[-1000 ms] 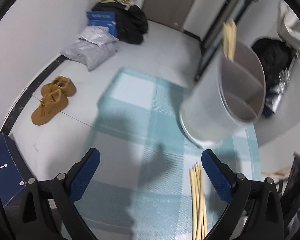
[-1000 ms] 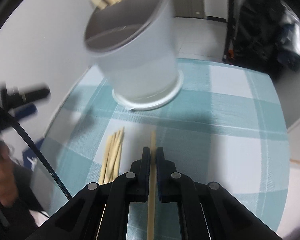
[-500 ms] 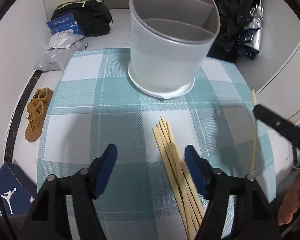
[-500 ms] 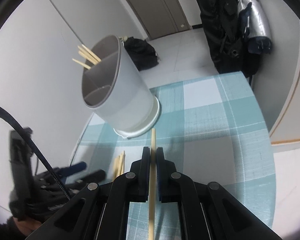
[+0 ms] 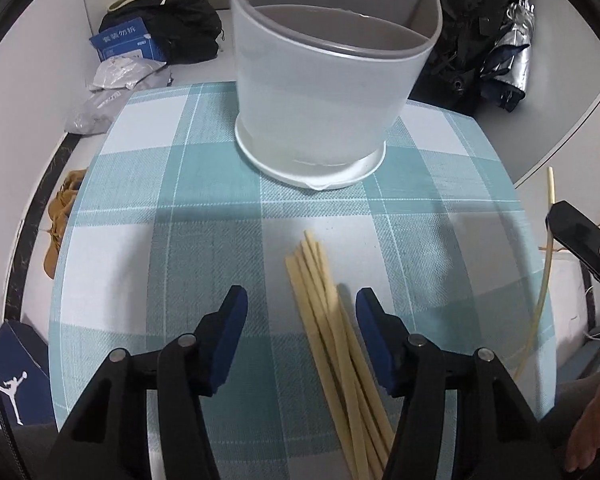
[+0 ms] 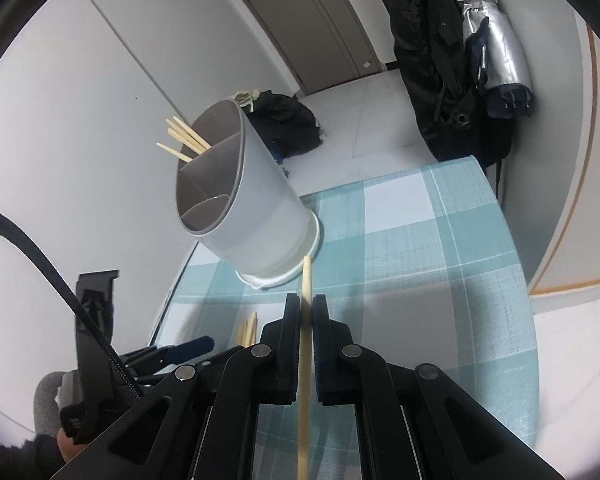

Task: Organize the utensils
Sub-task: 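Pinch one chopstick with the right gripper while the left gripper pinches another, then carry both chopsticks up over the white holder and lower them inside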

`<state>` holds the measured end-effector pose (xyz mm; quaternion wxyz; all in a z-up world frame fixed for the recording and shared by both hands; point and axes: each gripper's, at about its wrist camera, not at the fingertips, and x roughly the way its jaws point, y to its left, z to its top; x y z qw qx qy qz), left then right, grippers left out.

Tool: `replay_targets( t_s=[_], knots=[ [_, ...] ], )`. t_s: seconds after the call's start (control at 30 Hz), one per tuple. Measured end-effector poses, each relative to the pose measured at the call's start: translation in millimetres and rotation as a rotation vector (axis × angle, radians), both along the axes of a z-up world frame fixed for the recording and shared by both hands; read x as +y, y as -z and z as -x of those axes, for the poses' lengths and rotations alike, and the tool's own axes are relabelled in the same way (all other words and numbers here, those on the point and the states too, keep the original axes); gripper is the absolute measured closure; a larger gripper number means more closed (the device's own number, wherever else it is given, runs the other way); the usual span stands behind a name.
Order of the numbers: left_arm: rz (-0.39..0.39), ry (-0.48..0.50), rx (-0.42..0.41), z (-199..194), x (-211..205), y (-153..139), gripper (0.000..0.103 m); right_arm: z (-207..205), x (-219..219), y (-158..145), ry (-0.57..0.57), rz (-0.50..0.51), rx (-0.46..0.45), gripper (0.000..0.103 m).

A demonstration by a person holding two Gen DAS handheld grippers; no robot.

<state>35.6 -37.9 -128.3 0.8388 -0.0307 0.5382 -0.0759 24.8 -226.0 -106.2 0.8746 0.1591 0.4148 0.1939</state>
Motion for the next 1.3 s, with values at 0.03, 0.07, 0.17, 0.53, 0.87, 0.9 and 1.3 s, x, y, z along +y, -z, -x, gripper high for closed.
replay_targets(
  t_s=[0.03,0.07,0.17,0.53,0.87,0.9,1.3],
  knots=[
    [-0.010,0.014,-0.002,-1,-3,-1,0.065,0,0,0,0.002,0.007,-0.002,0.098],
    [-0.023,0.033,0.000,-2,-6,-1,0.072,-1,0,1,0.002,0.013,-0.003,0.098],
    [-0.070,0.076,0.002,-4,-14,-1,0.079,-1,-3,1,0.006,0.004,-0.004,0.098],
    [-0.066,0.078,0.074,-13,-19,1,0.101,-5,-7,-4,0.023,-0.005,-0.019,0.098],
    [-0.027,0.054,-0.056,-7,-11,-40,0.101,3,-5,-9,0.034,0.008,-0.045,0.098],
    [-0.012,0.046,-0.076,-5,-7,-46,0.101,5,-4,-9,0.034,0.008,-0.049,0.098],
    [0.095,0.044,-0.280,29,2,-90,0.101,33,15,-33,-0.017,-0.020,-0.210,0.098]
  ],
)
